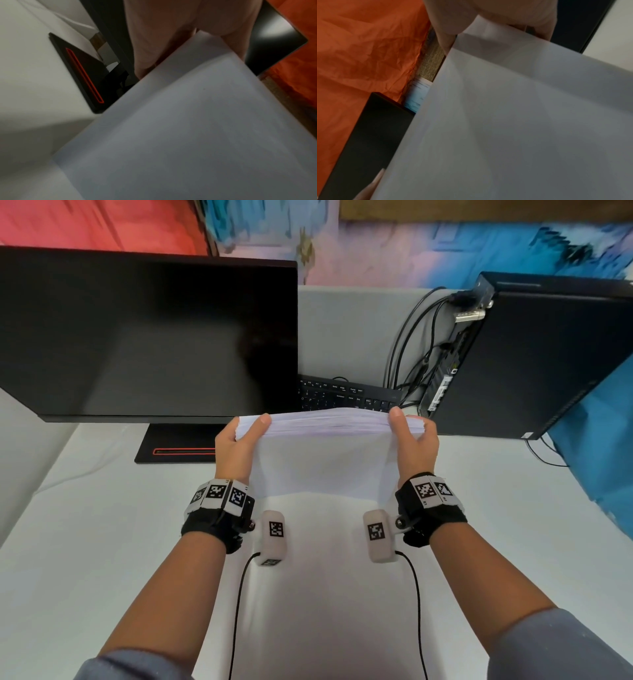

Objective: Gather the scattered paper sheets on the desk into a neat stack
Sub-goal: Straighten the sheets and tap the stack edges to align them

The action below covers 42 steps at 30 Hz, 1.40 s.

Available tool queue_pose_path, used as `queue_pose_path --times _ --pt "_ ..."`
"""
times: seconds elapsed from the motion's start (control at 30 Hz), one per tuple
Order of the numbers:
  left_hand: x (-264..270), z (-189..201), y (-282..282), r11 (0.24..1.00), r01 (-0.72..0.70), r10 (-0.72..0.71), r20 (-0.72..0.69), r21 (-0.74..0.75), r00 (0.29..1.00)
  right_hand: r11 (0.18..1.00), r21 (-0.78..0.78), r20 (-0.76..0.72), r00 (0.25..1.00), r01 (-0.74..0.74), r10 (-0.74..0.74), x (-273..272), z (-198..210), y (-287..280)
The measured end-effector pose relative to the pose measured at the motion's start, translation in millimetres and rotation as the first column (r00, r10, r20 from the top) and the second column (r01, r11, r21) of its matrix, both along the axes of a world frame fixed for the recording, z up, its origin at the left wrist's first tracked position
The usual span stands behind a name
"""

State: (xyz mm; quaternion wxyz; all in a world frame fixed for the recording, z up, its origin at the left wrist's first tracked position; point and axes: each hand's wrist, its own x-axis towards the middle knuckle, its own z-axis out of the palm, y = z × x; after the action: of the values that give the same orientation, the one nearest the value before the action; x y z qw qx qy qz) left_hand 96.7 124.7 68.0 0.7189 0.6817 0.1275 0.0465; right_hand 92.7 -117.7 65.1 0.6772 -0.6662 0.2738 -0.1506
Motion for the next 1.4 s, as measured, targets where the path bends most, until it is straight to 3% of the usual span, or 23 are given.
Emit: queue_pose_path --times 0.1,0.17,0.2,0.23,0.3,0.33,0.4,0.5,0.57,0.8,1.07,1.27,1.33,1.4 --pt "2 2 6 0.987 -0.028 0.015 0.089 0.158 0.996 0.999 -0.026 -0.034 0.999 0.030 -0.031 1 1 2" --pt "5 12 12 0.910 -0.041 -0.039 0.182 0.412 0.983 0.999 -0.032 -0.049 0.998 0.032 -0.033 1 0 2" --pt "7 19 13 0.812 -0.024 -0.110 0.193 0.583 0.975 0.999 -0.033 -0.051 0.998 0.027 -0.029 1 1 1" --pt "8 29 12 0.646 0.009 -0.197 0.155 0.763 0.968 0.999 -0.024 -0.046 0.999 0.027 -0.028 1 0 1" --pt "14 47 2 0.197 0.098 -0.335 -0.027 0.976 0.942 1.000 0.005 -0.030 0.999 0.026 -0.026 1 -1 1" --pt "18 54 -7 0.034 0.137 -0.383 -0.113 0.990 0.917 1.000 0.013 -0.014 1.000 0.024 -0.024 1 0 1" --pt "25 61 -31 -0.103 0.195 -0.484 -0.220 0.975 0.847 0.999 0.018 0.011 1.000 0.027 -0.027 1 1 2" --pt "29 57 -67 -0.223 0.203 -0.580 -0.297 0.953 0.759 1.000 -0.002 -0.020 0.999 0.030 -0.030 3 1 2" --pt "28 51 -84 -0.295 0.188 -0.584 -0.332 0.937 0.741 0.999 -0.035 -0.041 0.999 0.025 -0.026 4 1 3" --pt "26 40 -101 -0.264 0.140 -0.532 -0.265 0.954 0.804 0.996 -0.081 -0.044 0.999 0.027 -0.030 5 -3 1" --pt "28 43 -100 -0.265 0.199 -0.551 -0.318 0.943 0.772 0.997 -0.074 -0.012 1.000 0.014 -0.015 3 -5 0" --pt "32 46 -100 -0.357 0.190 -0.586 -0.378 0.914 0.716 0.997 -0.070 -0.027 0.999 -0.035 0.033 1 -5 -1" --pt "34 51 -96 -0.326 0.199 -0.592 -0.364 0.924 0.719 0.993 -0.013 0.043 0.992 -0.116 0.116 -3 -7 -4" --pt "37 62 -91 -0.238 0.209 -0.589 -0.312 0.949 0.746 0.987 0.021 0.093 0.983 -0.160 0.158 -9 -17 -14"
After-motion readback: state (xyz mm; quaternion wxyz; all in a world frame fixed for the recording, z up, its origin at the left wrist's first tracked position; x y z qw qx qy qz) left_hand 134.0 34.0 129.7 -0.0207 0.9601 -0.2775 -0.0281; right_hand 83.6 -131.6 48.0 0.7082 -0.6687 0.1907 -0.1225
